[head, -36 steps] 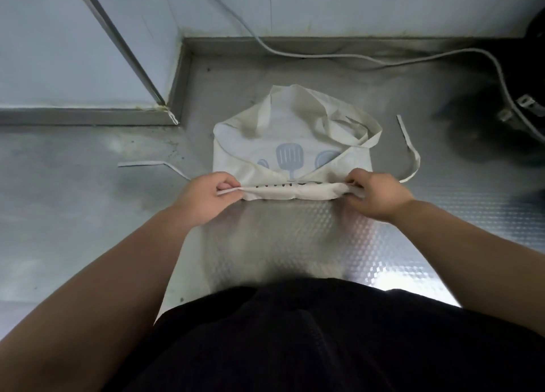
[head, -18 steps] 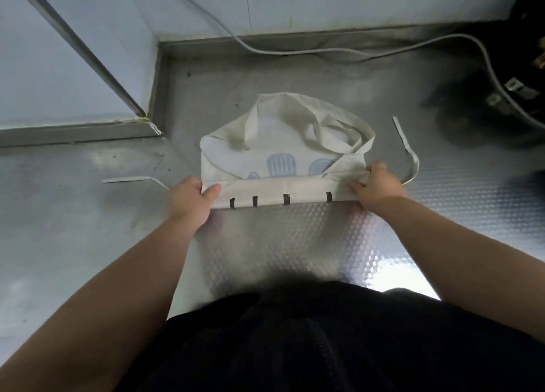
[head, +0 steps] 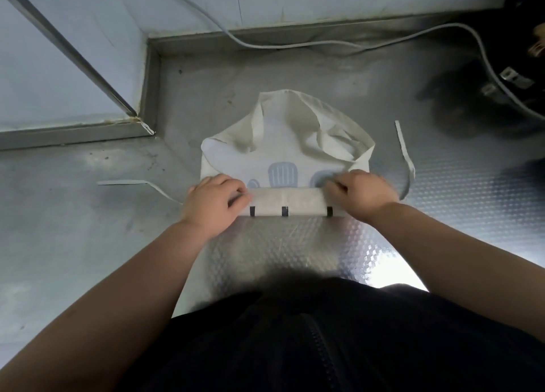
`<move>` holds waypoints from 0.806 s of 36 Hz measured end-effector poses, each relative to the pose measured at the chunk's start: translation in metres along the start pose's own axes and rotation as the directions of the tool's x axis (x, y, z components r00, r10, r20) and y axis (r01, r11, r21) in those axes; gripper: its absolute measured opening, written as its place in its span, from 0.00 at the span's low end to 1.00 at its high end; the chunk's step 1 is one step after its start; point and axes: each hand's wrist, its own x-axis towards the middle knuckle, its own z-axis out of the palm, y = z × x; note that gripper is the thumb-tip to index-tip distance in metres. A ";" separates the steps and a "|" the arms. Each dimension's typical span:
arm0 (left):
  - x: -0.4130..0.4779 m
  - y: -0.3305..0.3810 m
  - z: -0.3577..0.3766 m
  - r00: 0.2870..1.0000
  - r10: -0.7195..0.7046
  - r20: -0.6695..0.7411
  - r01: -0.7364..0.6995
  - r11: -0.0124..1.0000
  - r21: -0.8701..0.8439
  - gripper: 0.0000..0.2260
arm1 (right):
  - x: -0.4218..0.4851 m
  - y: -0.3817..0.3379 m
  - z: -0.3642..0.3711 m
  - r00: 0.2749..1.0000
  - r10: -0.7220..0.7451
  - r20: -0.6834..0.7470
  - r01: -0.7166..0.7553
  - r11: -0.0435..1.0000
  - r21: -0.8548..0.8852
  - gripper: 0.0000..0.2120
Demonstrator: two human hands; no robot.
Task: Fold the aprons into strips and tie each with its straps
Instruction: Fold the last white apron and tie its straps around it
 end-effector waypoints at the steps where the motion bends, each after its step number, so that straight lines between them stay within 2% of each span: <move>1: 0.000 0.001 0.000 1.000 0.009 0.015 -0.009 1.000 -0.016 0.12 | -0.003 0.001 0.001 1.000 0.004 0.002 -0.004 1.000 -0.022 0.17; 4: -0.010 0.002 0.008 0.997 0.014 0.075 -0.005 0.992 -0.122 0.06 | -0.014 0.005 0.006 1.000 -0.014 0.020 0.016 0.992 -0.123 0.16; 7: -0.022 0.004 0.017 0.994 0.011 0.105 0.013 0.976 -0.218 0.13 | -0.023 0.012 0.009 0.999 -0.021 0.030 0.024 0.994 -0.106 0.14; 10: -0.019 0.004 0.016 0.984 0.040 0.174 0.000 0.974 -0.225 0.15 | -0.028 0.015 0.007 0.998 -0.045 0.044 0.048 0.996 -0.076 0.10; 13: -0.019 0.008 0.015 0.967 0.005 0.254 0.040 0.984 -0.171 0.13 | -0.032 0.012 0.007 0.998 -0.036 0.050 0.041 0.994 -0.102 0.06; 16: -0.020 0.014 0.016 0.981 -0.031 0.193 0.059 0.988 -0.141 0.13 | -0.030 0.008 0.007 0.999 -0.049 0.022 0.051 0.993 -0.109 0.06; 19: -0.017 0.017 0.012 0.998 -0.025 0.062 0.033 0.992 -0.125 0.10 | -0.022 0.005 0.004 0.994 -0.088 0.061 0.093 0.992 -0.089 0.17; 20: -0.016 0.018 0.010 1.000 -0.021 0.018 0.023 0.992 -0.127 0.13 | -0.019 0.003 0.002 0.995 -0.079 0.063 0.083 0.995 -0.062 0.20; 22: -0.013 0.020 0.005 0.997 -0.024 -0.072 0.012 0.986 -0.166 0.25 | -0.013 -0.003 -0.004 0.999 -0.014 0.033 0.014 1.000 0.025 0.24; 24: -0.008 0.024 -0.003 0.996 -0.029 -0.090 0.014 0.985 -0.170 0.30 | -0.007 -0.007 -0.012 0.997 0.074 -0.013 -0.072 0.991 0.116 0.24; 29: 0.015 0.036 -0.026 0.991 -0.037 0.131 0.046 0.997 -0.068 0.26 | 0.015 -0.009 -0.032 0.974 0.225 -0.040 -0.197 0.915 0.352 0.24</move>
